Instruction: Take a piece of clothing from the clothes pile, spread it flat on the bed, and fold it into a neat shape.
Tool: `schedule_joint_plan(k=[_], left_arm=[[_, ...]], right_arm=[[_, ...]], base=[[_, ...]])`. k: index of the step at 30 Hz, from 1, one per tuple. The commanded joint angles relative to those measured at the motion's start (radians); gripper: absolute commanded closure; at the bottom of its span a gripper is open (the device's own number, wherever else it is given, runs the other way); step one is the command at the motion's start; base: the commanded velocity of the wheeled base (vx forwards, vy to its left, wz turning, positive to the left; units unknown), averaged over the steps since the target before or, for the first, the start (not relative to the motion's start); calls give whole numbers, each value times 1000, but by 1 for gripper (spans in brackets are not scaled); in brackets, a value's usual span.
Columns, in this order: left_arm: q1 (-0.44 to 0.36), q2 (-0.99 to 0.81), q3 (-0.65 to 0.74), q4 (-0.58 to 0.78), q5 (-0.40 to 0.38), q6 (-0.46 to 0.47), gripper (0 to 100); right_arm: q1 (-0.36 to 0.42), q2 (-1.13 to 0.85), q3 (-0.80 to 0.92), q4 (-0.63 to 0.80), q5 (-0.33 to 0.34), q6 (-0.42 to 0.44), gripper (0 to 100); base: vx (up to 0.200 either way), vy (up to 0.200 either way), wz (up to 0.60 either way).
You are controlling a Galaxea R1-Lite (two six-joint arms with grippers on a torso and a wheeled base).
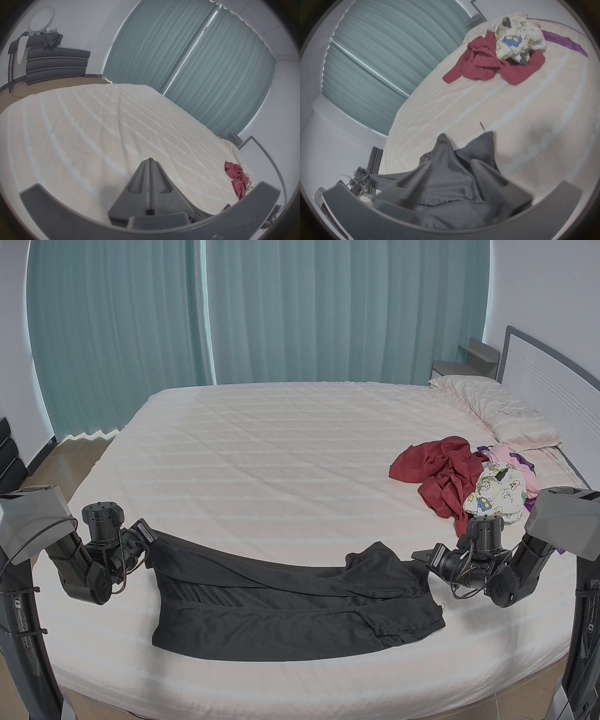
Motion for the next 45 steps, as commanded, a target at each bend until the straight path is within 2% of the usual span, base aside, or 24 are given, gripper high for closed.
schedule_joint_plan(k=[1, 14, 23, 24, 45], left_arm=[[0, -2, 10, -2, 1, -1, 100], [-3, -2, 16, -6, 1, -1, 100], [-3, -11, 29, -8, 1, 0, 100], [-3, -11, 29, -8, 2, 0, 100], [-3, -31, 19, -2, 5, 6, 100]], right_arm=[[10, 4, 21, 2, 11, -1, 0], [54, 58, -31, 100, 19, -73, 0], [71, 84, -94, 196, 14, -84, 0], [73, 87, -102, 202, 13, -84, 100], [30, -14, -146, 222, 8, -70, 100]], base=[[0, 0, 0], [0, 0, 0], [0, 0, 0], [0, 0, 0], [0, 0, 0]])
